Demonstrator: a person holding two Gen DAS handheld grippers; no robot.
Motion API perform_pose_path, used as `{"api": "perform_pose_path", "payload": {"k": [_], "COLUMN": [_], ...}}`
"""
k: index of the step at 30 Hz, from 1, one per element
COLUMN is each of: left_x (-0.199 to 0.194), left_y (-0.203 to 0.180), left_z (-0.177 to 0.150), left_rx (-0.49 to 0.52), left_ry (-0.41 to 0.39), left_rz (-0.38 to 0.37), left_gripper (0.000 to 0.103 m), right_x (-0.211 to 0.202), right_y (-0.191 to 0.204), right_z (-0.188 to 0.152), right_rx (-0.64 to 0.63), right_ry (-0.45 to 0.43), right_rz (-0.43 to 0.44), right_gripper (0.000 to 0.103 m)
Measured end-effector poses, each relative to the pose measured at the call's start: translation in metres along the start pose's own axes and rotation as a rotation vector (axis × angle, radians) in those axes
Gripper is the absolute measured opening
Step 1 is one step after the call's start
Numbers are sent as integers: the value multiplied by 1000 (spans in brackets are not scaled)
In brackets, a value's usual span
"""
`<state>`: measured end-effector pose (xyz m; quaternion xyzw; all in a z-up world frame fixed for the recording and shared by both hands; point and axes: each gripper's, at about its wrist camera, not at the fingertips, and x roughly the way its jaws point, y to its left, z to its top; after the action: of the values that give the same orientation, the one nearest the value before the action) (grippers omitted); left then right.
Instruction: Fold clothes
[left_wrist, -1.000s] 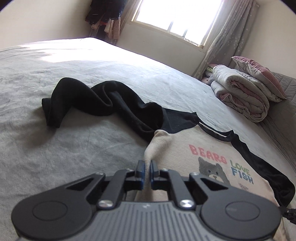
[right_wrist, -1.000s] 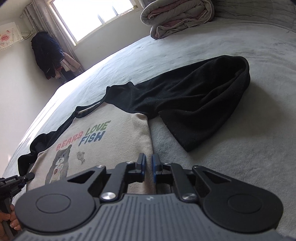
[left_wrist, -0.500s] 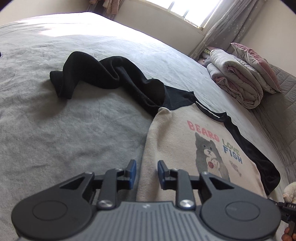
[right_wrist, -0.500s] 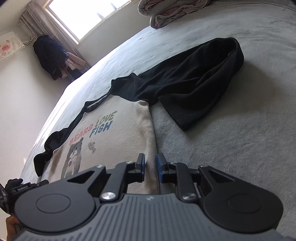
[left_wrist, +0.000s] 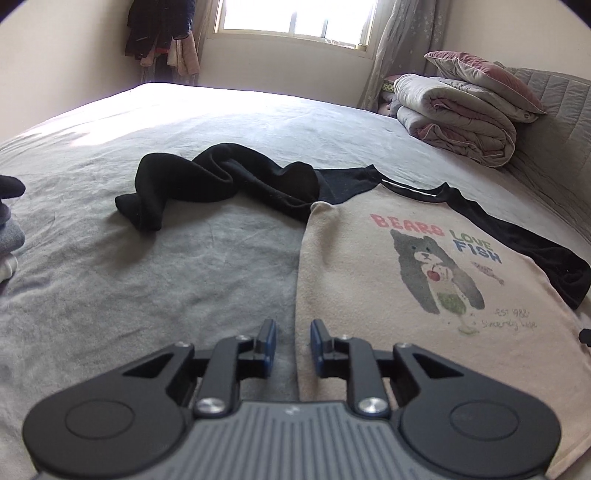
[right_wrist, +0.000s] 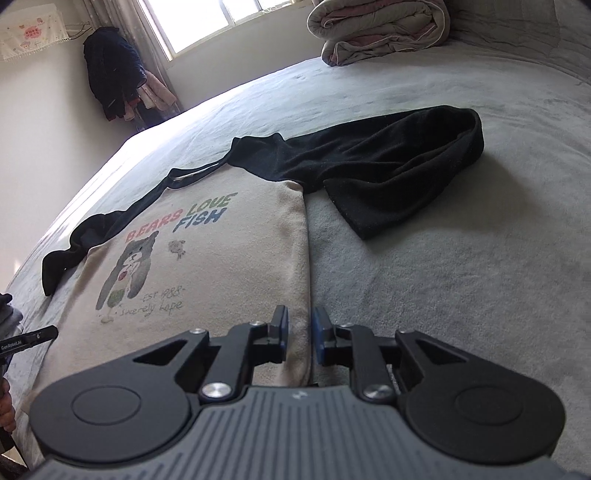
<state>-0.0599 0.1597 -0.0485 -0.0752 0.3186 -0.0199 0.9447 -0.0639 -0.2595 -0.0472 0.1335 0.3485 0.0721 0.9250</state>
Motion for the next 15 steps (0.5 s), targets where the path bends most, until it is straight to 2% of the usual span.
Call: {"api": "perform_pose_path", "payload": {"k": [1,2,3,4,6,8,12,14,15], "left_x": [-3,-7,-10,-12,-16,-14,-4,5,11], "left_y": [-2,-4,-9,-14,-25,-39,-72,-86,-91], "left_z": [1,2,3,4,5,5,1,-3,-6], "left_rx": [2,5,8,15,32,59,177,268,309], "left_ry": [-22,-47,-78,-106,-155,-183,-186,-182,-175], "left_rz": [0,-2,-9,-14,-25,-46,-79,-66,-51], "left_gripper": [39,46,51,53,65,70,72,75,78], "right_x": [-2,-4,-6,-6,-4,2,20,31,37], "right_y": [5,11,16,22,36,50,71,75,77], "right_z": [0,0,0,-1,-1,-3,-6,-8,-9], "right_rx": [-28,-50,-71,-92,-138,-170,-199,-216,-225], "right_ry": [-22,-45,-68,-92,-113,-113,-89,-68,-58], "right_rz": [-10,-14,-17,-18,-8,5,33,35,36], "right_gripper": [24,37,55,60,62,62,66,74,75]}}
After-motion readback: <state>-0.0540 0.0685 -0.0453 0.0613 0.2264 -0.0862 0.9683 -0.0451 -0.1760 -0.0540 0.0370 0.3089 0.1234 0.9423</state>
